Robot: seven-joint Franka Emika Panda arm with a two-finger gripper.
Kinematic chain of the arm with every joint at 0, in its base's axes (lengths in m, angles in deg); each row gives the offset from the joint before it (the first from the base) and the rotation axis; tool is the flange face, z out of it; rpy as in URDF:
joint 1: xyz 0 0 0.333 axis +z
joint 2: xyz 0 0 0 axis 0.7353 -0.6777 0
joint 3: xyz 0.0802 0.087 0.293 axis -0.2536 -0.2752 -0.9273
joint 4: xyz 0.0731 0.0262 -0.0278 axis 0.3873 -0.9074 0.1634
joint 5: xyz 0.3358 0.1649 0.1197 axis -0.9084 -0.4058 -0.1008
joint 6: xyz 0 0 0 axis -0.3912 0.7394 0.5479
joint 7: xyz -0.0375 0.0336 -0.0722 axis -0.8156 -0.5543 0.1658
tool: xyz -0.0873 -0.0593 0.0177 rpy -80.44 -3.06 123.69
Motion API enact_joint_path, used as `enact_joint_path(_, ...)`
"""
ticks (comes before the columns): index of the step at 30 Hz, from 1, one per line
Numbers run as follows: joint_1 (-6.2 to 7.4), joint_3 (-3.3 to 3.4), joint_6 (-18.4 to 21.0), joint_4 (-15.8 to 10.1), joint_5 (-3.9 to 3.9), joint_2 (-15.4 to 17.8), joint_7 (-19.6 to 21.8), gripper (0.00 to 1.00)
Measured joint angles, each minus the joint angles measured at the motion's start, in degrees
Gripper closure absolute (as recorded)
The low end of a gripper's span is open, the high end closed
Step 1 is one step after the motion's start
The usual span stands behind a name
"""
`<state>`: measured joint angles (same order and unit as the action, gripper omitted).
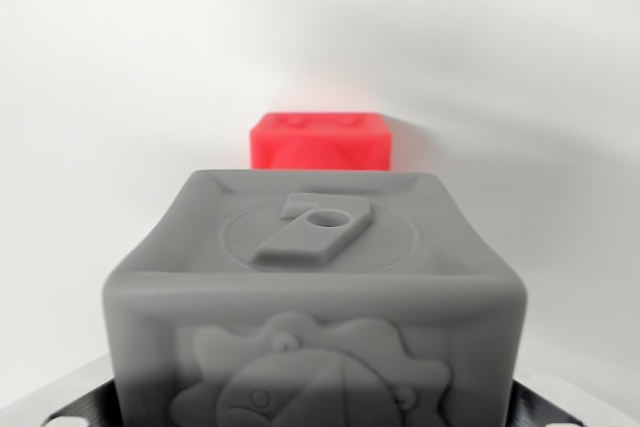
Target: Destack cube
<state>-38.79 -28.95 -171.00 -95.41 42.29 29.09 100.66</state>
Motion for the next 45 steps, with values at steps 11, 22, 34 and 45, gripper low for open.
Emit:
enact_joint_path(11,0.06,0.00,5.5,0.5,-0.24,5.1,-0.2,1.00)
enact_joint_path(22,0.08,-0.12,7.2,2.8,-0.34,4.0,2.1,1.00)
enact_joint_path(34,0.08,-0.42,7.0,6.0,-0.33,0.6,6.8,1.00)
enact_joint_path(45,0.08,-0.62,6.8,9.0,-0.17,-2.6,11.3,1.00)
